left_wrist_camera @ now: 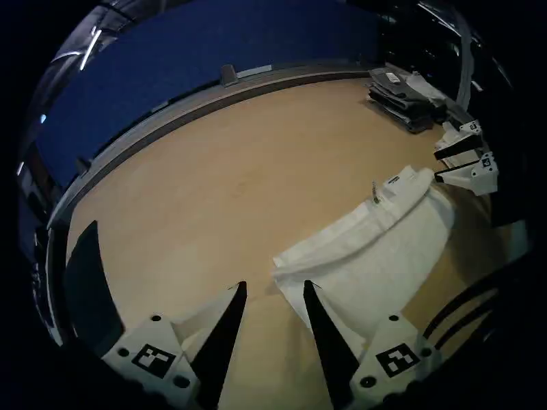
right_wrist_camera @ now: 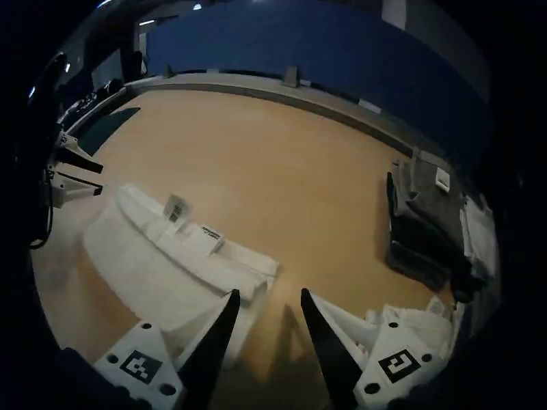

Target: Fold towel

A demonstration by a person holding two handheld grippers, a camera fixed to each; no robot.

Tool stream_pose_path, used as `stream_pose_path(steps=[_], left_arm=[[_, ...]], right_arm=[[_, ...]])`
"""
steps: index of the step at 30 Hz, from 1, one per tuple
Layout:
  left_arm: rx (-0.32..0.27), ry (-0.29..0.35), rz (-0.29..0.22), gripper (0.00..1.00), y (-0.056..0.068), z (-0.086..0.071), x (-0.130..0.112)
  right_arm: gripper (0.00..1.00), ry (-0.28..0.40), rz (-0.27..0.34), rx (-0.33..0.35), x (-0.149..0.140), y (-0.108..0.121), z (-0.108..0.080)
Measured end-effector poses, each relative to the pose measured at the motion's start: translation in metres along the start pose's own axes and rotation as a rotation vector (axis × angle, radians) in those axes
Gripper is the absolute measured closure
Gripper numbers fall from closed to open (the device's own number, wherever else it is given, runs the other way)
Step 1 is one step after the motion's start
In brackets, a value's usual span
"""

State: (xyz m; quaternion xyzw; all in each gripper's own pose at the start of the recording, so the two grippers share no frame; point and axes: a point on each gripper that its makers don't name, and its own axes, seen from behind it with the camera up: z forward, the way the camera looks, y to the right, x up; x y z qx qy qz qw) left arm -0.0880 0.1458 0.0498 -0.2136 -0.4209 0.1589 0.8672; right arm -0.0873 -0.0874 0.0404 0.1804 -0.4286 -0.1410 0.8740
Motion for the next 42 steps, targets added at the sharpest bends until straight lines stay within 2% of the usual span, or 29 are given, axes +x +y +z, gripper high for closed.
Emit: stream_pose_path(steps=[5,18,22,30,36,40,42], left_arm=[[0.0,0.001,-0.007,0.4,0.0,-0.002,0.0],[0.008,0.002,-0.005,0.4,-0.002,-0.004,0.001],[0.009,0.002,-0.005,0.4,-0.003,-0.004,0.0],[0.006,0.004,-0.009,0.37,-0.002,-0.005,0.001],[-0.006,0.006,-0.015,0.25,0.002,-0.008,0.0],[-0.006,0.006,-0.019,0.09,0.003,-0.012,-0.002],[-0.004,0.007,-0.022,0.08,0.003,-0.015,-0.004]], right_arm=[[0.25,-0.005,-0.015,-0.03,0.002,0.005,0.006],[0.1,-0.007,0.009,-0.075,0.015,0.018,0.019],[0.0,-0.002,0.013,-0.073,0.018,0.017,0.018],[0.0,0.011,0.013,-0.06,0.019,0.013,0.013],[0.0,0.019,0.024,-0.034,0.016,0.005,0.003],[0.0,0.012,0.019,-0.022,0.009,0.0,-0.004],[0.0,0.008,0.019,-0.016,0.004,-0.003,-0.008]])
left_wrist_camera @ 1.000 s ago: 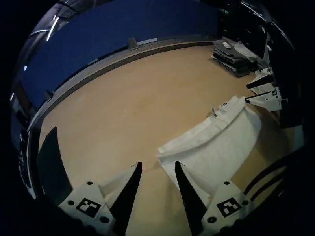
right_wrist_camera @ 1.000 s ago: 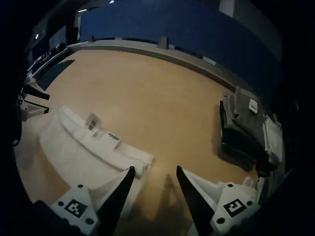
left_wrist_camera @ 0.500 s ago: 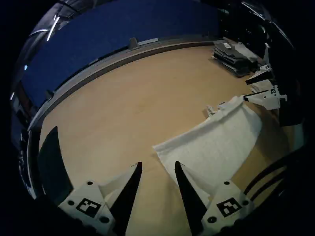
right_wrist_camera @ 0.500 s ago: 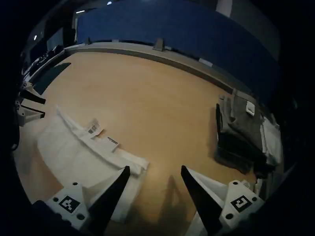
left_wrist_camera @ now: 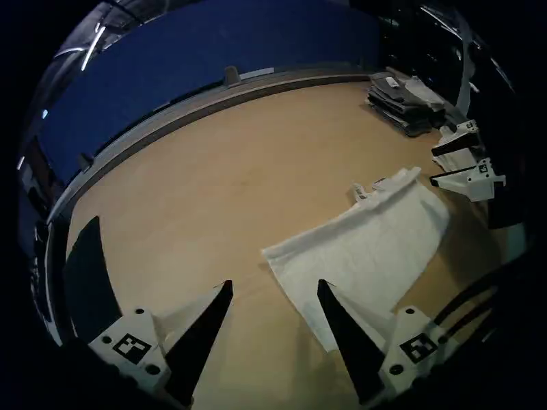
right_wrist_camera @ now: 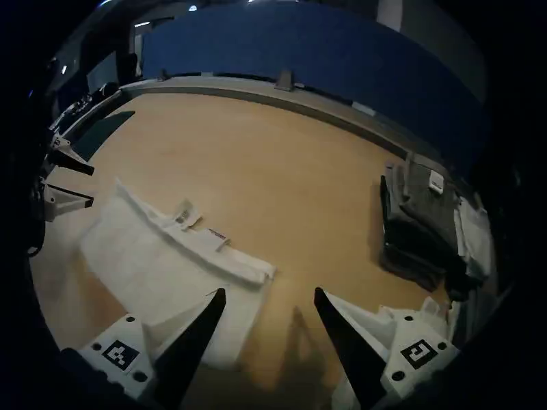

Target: Fold towel

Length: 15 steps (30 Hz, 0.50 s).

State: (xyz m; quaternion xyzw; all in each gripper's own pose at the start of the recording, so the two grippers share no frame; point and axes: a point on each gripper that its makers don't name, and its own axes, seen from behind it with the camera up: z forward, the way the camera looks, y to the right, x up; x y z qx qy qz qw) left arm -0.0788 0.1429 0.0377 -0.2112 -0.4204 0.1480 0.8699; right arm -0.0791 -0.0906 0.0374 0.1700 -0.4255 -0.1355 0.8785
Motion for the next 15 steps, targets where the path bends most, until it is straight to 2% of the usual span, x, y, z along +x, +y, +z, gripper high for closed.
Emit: stream_pose_path(steps=[8,15], left_arm=[[0.001,0.004,-0.019,0.05,0.007,-0.019,-0.013],[-0.009,-0.004,-0.053,0.06,0.018,-0.036,-0.034]], right_arm=[[0.0,-0.009,0.011,0.027,-0.022,-0.016,-0.018],[0.0,-0.02,0.035,0.056,-0.042,-0.03,-0.029]])
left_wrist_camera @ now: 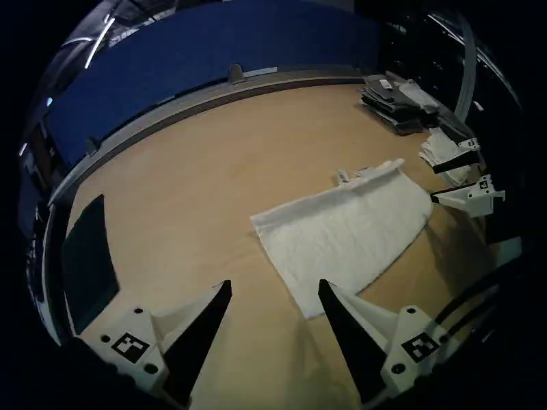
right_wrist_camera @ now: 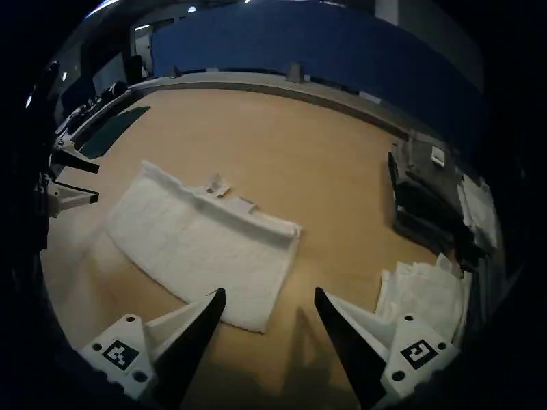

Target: Fold towel

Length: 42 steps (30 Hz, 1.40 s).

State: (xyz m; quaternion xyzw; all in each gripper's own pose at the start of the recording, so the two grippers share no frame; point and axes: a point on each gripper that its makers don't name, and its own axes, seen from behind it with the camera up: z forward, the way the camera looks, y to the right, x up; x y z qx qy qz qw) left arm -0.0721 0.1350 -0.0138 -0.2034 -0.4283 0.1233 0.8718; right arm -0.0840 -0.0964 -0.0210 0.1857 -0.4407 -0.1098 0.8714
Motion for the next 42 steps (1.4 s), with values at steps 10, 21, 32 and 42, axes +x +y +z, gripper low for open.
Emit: stream_pose_path(steps=[10,21,32,42], left_arm=[[0.0,-0.006,-0.028,0.06,0.002,-0.006,-0.014],[0.002,0.002,-0.025,0.06,0.004,-0.008,-0.012],[0.0,0.001,-0.026,0.06,0.007,-0.006,-0.013],[0.001,0.004,-0.027,0.06,0.007,-0.006,-0.01]], right_arm=[[0.0,-0.017,0.015,0.009,-0.013,-0.003,0.001],[0.02,-0.04,0.004,0.034,-0.026,-0.008,0.004],[0.34,-0.085,-0.016,0.086,-0.044,-0.017,0.014],[0.64,-0.1,-0.02,0.107,-0.046,-0.016,0.018]])
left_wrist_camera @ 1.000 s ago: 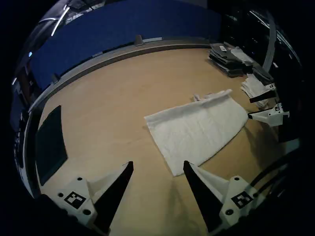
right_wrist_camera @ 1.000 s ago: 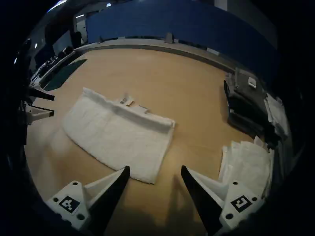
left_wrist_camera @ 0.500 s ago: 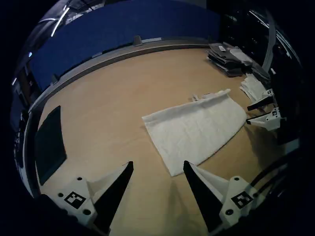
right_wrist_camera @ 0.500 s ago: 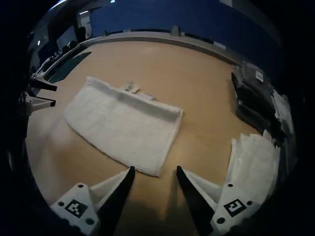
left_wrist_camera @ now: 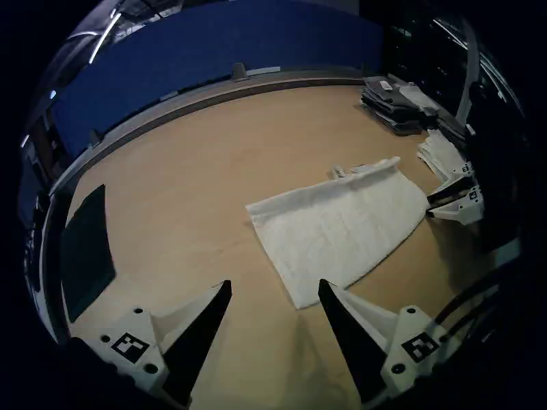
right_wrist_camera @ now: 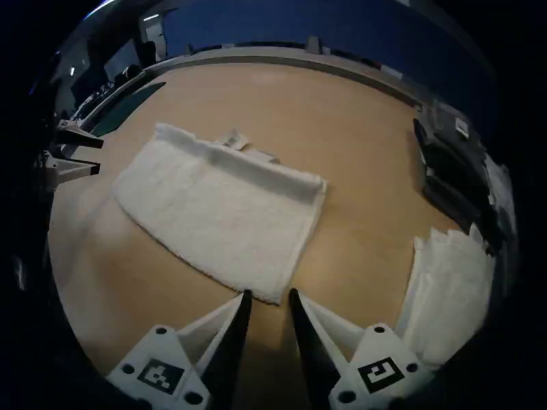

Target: Fold towel

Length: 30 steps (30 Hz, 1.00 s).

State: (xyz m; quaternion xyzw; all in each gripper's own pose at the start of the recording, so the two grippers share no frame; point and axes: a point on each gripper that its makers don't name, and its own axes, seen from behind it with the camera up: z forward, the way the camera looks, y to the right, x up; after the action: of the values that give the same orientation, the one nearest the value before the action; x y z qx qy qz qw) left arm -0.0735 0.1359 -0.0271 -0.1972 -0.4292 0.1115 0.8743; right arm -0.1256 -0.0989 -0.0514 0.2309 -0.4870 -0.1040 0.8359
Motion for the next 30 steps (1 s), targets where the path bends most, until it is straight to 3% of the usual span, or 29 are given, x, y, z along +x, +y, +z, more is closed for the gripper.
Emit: stream_pose_path(steps=[4,7,18,30], left_arm=[[0.002,-0.001,0.001,0.06,0.0,0.0,-0.001],[0.002,-0.003,0.001,0.06,0.0,0.0,-0.002],[0.004,-0.004,0.002,0.06,-0.002,-0.001,-0.003],[0.011,0.003,0.008,0.06,-0.005,-0.006,0.001]], right_arm=[[0.86,-0.003,-0.006,-0.01,0.0,0.003,-0.001],[0.93,-0.002,-0.005,-0.012,0.0,0.002,-0.001],[0.96,0.011,0.0,0.008,0.005,-0.005,-0.006],[0.96,0.078,-0.03,0.013,0.037,-0.012,-0.026]])
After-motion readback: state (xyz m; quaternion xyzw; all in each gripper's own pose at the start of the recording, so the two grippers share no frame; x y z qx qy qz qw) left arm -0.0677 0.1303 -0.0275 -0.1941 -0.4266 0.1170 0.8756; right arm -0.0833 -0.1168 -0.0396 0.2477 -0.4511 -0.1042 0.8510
